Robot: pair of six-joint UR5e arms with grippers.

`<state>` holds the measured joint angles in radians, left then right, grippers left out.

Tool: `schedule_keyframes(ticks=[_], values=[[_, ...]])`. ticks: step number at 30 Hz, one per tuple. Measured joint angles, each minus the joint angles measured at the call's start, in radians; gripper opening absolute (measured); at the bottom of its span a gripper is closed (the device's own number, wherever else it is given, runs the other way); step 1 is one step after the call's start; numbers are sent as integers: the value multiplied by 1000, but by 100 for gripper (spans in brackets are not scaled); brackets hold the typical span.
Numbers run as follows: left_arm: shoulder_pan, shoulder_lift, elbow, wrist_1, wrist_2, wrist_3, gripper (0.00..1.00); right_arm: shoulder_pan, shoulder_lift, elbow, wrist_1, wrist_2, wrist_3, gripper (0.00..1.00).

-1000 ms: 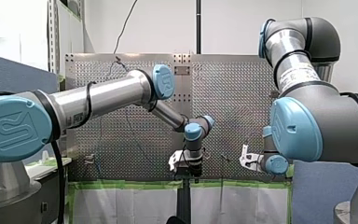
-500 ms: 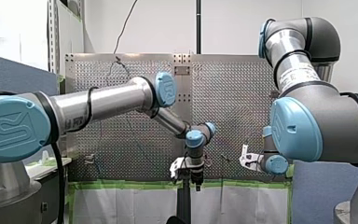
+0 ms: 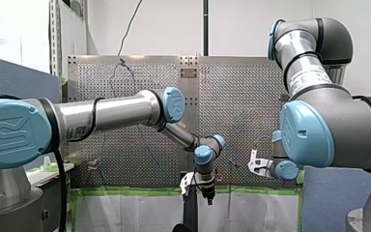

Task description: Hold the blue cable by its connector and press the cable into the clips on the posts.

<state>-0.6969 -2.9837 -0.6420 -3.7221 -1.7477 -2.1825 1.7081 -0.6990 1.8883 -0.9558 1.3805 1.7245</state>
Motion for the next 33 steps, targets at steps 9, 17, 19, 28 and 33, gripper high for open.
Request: schedule_keyframes(ticks=[9, 17, 19, 28, 33], values=[[-2, 0, 1, 42, -66, 14, 100, 0, 0, -1, 0, 0, 0, 0], [-3, 0, 1, 43, -78, 29, 100, 0, 0, -1, 0, 0, 0, 0], [-4, 1, 1, 43, -78, 32, 100, 0, 0, -1, 0, -1, 0, 0], [-7, 1, -13, 48, -68, 52, 100, 0, 0, -1, -1, -1, 0, 0], [-5, 0, -35, 56, -70, 62, 60, 0, 0, -2, -1, -1, -1, 0]])
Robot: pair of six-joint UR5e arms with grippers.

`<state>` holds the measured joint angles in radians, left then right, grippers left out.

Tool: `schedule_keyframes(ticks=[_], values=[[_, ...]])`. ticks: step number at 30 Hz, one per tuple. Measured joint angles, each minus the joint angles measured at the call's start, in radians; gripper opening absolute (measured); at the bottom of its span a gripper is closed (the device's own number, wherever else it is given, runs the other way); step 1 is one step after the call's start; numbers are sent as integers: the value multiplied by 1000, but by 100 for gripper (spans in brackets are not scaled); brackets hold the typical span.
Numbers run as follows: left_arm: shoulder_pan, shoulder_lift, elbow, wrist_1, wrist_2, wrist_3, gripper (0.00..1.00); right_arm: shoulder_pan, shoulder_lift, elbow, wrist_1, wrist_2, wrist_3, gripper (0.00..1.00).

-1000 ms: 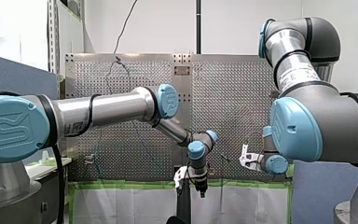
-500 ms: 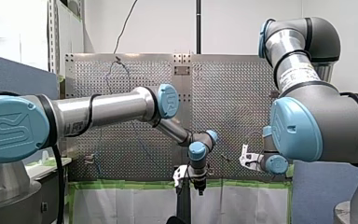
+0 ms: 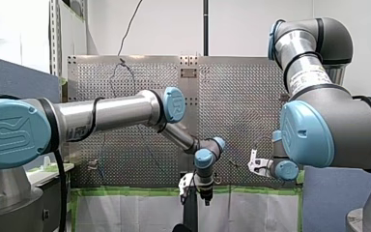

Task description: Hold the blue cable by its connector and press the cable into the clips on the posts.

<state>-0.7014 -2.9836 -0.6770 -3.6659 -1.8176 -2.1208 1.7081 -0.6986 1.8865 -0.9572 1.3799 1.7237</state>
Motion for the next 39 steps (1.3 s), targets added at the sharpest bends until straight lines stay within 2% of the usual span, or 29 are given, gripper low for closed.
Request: schedule_keyframes(ticks=[1, 2, 3, 8, 9, 10, 12, 29, 34, 39], values=[[0, 0, -2, 1, -2, 3, 60, 0, 0, 0, 0, 0, 0, 0], [0, 0, -2, 1, -6, 7, 40, 0, 0, 0, 0, 0, 0, 0], [-1, 1, -3, 1, -12, 14, 34, 0, 0, 0, 0, 0, 0, 0], [-9, 1, 4, 7, -22, 55, 32, 3, 0, 0, 1, 0, -1, 0], [-11, 1, 5, 7, -26, 65, 23, 4, 0, 0, 1, 0, -1, 0], [-13, 1, 6, 7, -30, 72, 23, 4, 0, 1, 1, 0, -1, 0], [-17, 1, 8, 7, -41, 82, 1, 5, 0, 1, 2, 0, -2, 0], [-35, 12, 8, 7, -48, -3, 1, 6, 0, 0, 2, 1, -1, 0], [-35, 17, 8, 8, -68, -21, 1, 6, 0, 0, 1, 1, 1, 0], [-42, 30, -2, 22, -108, -23, 1, -3, 0, -1, 1, 1, 21, 0]])
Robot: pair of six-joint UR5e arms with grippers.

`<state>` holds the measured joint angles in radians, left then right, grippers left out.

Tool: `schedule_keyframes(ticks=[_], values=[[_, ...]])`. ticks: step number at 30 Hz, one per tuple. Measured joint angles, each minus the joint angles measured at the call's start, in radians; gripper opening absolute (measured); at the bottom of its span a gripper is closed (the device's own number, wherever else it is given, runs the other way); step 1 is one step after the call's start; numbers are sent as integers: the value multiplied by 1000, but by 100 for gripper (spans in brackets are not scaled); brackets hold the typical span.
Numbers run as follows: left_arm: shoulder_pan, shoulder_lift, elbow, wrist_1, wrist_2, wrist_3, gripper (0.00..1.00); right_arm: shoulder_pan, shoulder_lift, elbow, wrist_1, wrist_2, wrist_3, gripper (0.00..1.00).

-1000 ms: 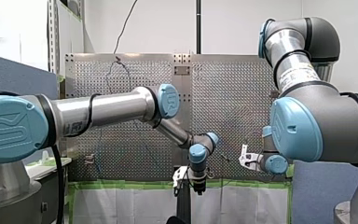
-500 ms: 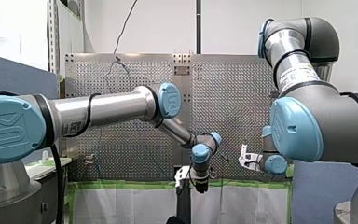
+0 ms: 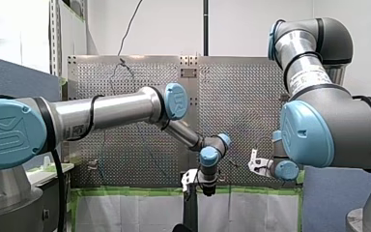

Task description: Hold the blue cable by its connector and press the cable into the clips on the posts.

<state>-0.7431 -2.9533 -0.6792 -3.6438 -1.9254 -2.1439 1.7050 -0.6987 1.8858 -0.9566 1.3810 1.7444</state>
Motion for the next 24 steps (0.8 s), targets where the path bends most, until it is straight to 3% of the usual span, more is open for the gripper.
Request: schedule_keyframes(ticks=[5, 13, 24], values=[[-9, 38, -36, 39, -43, -10, 1, -8, 0, -4, 1, -1, 13, 0], [-28, 98, -97, 99, -104, -21, 1, -14, 0, -7, 3, -1, 15, 0], [-108, 183, -195, 198, -203, -17, 1, -28, 0, -24, 19, -1, 19, 0]])
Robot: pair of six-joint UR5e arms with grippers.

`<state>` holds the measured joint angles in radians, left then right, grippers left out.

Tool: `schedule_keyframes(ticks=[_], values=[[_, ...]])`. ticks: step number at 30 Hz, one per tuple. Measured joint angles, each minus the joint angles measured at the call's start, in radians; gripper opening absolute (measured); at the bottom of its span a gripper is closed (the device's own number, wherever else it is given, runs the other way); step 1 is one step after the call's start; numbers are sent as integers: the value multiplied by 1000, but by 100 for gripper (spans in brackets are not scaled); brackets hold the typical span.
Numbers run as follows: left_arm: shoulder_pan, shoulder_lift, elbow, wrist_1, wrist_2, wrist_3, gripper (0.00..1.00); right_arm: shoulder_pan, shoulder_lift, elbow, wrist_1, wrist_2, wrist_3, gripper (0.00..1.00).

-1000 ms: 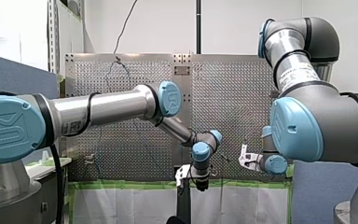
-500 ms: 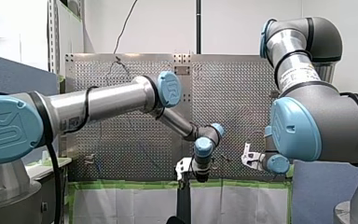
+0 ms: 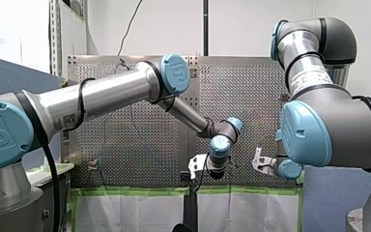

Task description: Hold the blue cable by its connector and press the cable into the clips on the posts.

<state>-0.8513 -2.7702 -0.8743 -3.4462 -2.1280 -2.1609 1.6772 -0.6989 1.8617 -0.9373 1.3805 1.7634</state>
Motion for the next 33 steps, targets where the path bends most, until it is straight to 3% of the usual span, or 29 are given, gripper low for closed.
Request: schedule_keyframes(ticks=[6, 14, 22, 28, 33], values=[[-22, 5, -52, 51, -49, 16, 1, -6, 0, -16, 32, -3, 1, 0], [-26, 5, -121, 121, -73, 62, 1, -15, 0, -22, 53, -21, 3, 0], [-20, 5, -134, 189, -51, 102, 1, -29, -1, -52, 89, -46, 5, 0], [-23, 5, -116, 246, -28, 119, 1, -41, -1, -90, 135, -55, 1, 0], [-26, 5, -104, 293, -18, 132, 1, -54, -1, -102, 145, -73, 1, 0]])
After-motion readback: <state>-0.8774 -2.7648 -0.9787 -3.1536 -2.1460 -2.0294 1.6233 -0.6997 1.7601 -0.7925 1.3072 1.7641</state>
